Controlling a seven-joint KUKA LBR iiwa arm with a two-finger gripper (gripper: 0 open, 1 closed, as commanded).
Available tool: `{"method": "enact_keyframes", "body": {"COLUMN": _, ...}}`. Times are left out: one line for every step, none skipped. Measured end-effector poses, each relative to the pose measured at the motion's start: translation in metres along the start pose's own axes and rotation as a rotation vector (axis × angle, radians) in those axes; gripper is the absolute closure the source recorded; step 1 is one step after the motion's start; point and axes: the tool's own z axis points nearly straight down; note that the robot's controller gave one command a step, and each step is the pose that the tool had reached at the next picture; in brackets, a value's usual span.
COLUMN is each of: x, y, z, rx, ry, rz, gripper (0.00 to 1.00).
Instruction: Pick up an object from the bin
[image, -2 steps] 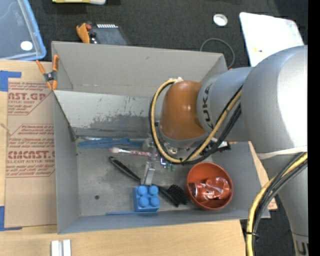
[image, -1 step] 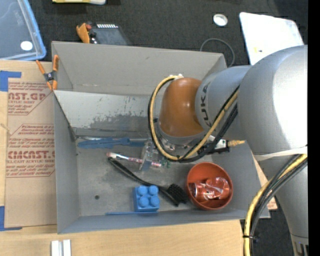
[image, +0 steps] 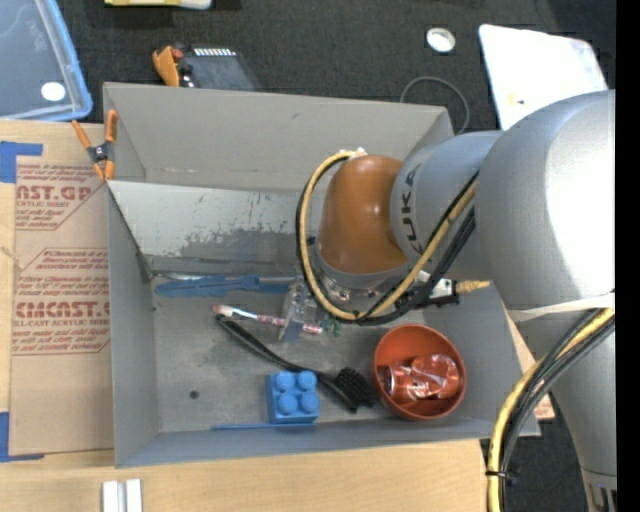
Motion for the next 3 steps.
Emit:
{"method": "enact_keyframes", "body": {"x": 0.001, "y": 0.000, "z": -0.011, "rx": 0.000, "ry": 0.003, "rz": -0.001, "gripper": 1.00}}
{"method": "enact_keyframes", "body": {"x": 0.001, "y": 0.001, "z": -0.026, "rx": 0.000, "ry": 0.003, "rz": -0.001, "gripper": 1.00}}
{"method": "enact_keyframes", "body": {"x": 0.000, "y": 0.002, "z": -0.040, "rx": -0.002, "ry": 0.002, "rz": -0.002, "gripper": 1.00}}
